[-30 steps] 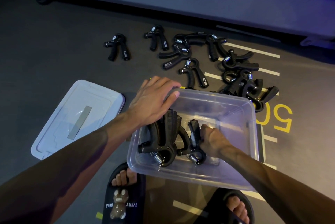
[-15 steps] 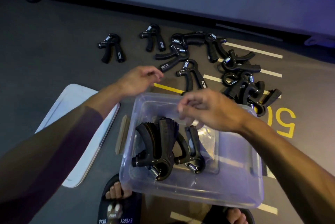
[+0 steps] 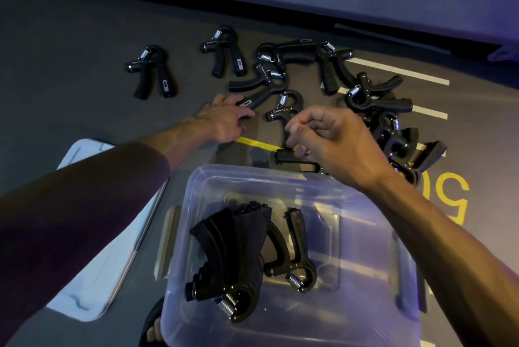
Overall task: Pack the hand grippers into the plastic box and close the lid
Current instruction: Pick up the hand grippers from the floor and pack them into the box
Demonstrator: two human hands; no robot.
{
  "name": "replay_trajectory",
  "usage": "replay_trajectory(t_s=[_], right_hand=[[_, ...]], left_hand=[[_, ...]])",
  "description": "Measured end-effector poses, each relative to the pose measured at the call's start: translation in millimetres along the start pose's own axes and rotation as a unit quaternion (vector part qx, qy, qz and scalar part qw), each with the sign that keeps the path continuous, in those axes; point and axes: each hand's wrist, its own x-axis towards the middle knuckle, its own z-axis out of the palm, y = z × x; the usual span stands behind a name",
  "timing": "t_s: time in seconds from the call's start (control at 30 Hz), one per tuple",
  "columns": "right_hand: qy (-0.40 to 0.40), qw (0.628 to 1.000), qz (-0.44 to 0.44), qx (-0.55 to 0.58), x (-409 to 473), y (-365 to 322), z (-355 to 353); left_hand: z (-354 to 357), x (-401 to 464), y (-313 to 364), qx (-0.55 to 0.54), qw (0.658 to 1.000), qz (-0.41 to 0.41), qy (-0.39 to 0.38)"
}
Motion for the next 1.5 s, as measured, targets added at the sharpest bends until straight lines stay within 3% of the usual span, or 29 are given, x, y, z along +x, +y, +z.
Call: replay_trajectory(t_s=[0.17,0.3,0.57,0.73,0.87,1.03,1.17,1.27,1.37,1.5], right_hand=[[0.003,1.000,0.012,-0.003,2,2,-1],[0.008,1.000,0.000,0.004,-1,-2,-2],[0.055,0.996,-0.070,0.019,-25,-21,0],[0.121,0.982,-0.140,0.038,-49,-39,-3],[0.133,0.974,-0.183,0.032,-63,-57,-5],[0.083,0.976,-0.204,-0.005,-79,-65,-14],[0.045,0.987,-0.149,-0.035,-90,-52,-26],[-0.020,0.992,-0.012,-0.123,-92,-27,-30],[-0.093,0.964,0.121,-0.217,-93,5,-17],[-0.121,0.940,0.202,-0.246,-96,46,14]], left_hand=[[-1,9,3,0.011,0.999,0.032,0.033],[-13,-9,6,-0.043,0.988,0.067,0.133],[-75,-84,12,-0.180,0.938,0.094,0.280],[-109,-150,38,-0.265,0.886,0.107,0.366],[-126,-186,67,-0.296,0.881,0.184,0.321],[-111,-201,96,-0.303,0.885,0.234,0.265],[-89,-199,100,-0.286,0.898,0.226,0.245],[-69,-195,94,-0.223,0.907,0.210,0.290],[-46,-189,82,-0.187,0.909,0.188,0.323],[-18,-183,67,-0.178,0.915,0.145,0.332]])
